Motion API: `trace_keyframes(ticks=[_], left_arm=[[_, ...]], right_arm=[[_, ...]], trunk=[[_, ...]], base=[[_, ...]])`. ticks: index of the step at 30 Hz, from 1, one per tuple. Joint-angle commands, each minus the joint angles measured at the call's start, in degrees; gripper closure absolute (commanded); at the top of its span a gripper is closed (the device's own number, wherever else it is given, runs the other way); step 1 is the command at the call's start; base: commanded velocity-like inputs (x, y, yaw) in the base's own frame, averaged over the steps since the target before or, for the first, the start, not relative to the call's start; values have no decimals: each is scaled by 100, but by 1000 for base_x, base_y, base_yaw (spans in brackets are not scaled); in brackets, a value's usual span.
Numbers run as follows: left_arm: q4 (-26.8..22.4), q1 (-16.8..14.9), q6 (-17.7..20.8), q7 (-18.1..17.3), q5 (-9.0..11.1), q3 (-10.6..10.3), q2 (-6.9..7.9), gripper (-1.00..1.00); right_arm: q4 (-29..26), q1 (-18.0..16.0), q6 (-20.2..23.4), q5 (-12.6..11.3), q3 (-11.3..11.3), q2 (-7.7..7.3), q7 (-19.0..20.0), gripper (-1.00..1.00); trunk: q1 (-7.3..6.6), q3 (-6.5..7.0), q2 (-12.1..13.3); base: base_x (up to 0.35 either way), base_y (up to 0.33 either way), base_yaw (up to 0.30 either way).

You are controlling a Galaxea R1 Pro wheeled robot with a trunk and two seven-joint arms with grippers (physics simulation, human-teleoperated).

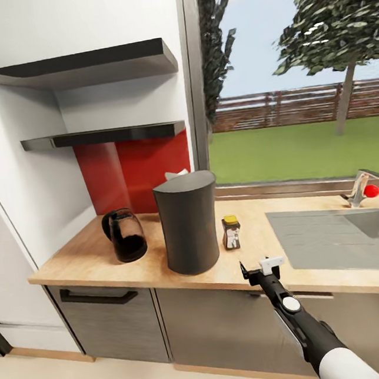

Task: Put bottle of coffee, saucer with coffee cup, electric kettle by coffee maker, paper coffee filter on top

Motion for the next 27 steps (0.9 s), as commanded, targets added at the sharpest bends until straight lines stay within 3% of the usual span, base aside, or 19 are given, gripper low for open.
trace_keyframes(ticks=[1, 4, 8, 9, 10, 15, 20, 27], left_arm=[[-5, -7, -19, 10, -64, 47, -7, -100], [-19, -16, -25, 3, -78, 41, -21, -100], [-23, -22, -171, -1, -83, 39, -26, -100], [2, -24, -439, -4, -84, 39, -26, -100], [12, -24, -525, -18, -84, 39, -28, -100], [-18, -24, -620, -44, -90, 31, -174, -100], [-26, -24, -765, -52, -96, 30, -312, -100], [-28, -75, -925, -61, -101, 30, -378, -100]], right_arm=[[109, 12, -28, 12, 1, -2, -16, -100], [538, 95, -211, -8, -17, -4, -30, -100], [1105, 195, -817, -26, -30, -4, -137, -100], [1712, 290, -1312, -42, -30, 0, -659, -100], [2160, 319, -1521, -54, -28, 3, -1035, -100], [3288, 338, -1666, -58, -34, 4, -1344, -100], [3784, 439, -1488, -86, -47, -45, -1367, -100], [3869, 903, -189, -119, -45, -327, -1159, -100]], trunk=[[0, -9, -9], [0, -9, -9], [0, -9, -9], [0, -9, -9], [0, -9, -9], [0, -9, -9], [0, -9, -9], [0, -9, -9]], base=[[-227, -53, 0], [-224, -21, 0], [-221, -5, 0], [-178, -1, 0], [-77, 0, 0], [-23, 0, 0], [-2, 0, 0], [0, 0, 0]])
